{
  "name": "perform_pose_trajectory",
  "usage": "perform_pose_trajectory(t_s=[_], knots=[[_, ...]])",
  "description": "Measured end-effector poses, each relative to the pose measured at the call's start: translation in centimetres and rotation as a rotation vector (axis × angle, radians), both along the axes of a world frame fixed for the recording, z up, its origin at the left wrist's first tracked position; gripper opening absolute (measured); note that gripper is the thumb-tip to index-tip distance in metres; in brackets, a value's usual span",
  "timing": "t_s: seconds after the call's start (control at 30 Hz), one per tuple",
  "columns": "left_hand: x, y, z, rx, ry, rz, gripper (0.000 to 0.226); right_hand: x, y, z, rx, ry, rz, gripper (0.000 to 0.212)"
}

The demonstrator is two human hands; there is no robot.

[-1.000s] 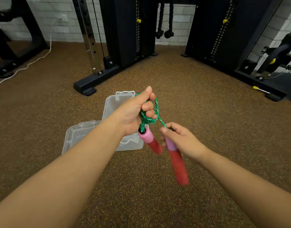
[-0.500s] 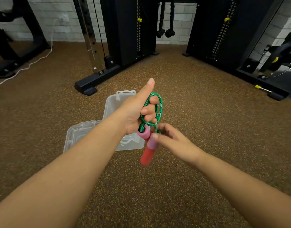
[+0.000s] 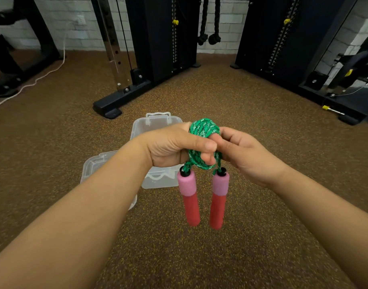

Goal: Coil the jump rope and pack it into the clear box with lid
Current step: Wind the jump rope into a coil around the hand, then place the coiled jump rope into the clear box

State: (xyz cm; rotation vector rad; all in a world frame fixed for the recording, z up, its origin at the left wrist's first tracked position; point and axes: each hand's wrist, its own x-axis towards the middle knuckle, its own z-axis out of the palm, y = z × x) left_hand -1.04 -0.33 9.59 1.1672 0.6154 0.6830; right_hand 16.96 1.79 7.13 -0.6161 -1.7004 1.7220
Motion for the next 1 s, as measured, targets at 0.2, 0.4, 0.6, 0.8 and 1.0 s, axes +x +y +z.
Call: perform_pose_trajectory(t_s=[0.2, 0.4, 0.6, 0.8, 1.0], knots=[[0.8, -0.1, -0.7, -0.036, 0.103, 0.140, 0.020, 0.1, 0.7, -1.5, 0.254, -0.346, -0.189, 0.022], [1.1, 0.3, -1.2, -0.039, 0.086, 0.314, 0.023, -0.9, 0.6, -1.2, 0.328, -0.381, -0.323, 0.017], [0.0, 0.7, -2.6, 0.044, 0.312, 0.517, 0.022, -1.1, 0.7, -2.4, 0.348, -0.478, -0.397, 0.016], [0.9, 1.2, -0.8, 0.244, 0.585, 0.644, 0.016, -2.0, 0.3, -2.9, 0.093, -0.161, -0.346, 0.026], [0.3, 1.4, 0.2, 0.271, 0.533, 0.770, 0.011, -1.8, 0.1, -3.7, 0.153, -0.108, -0.244, 0.032]])
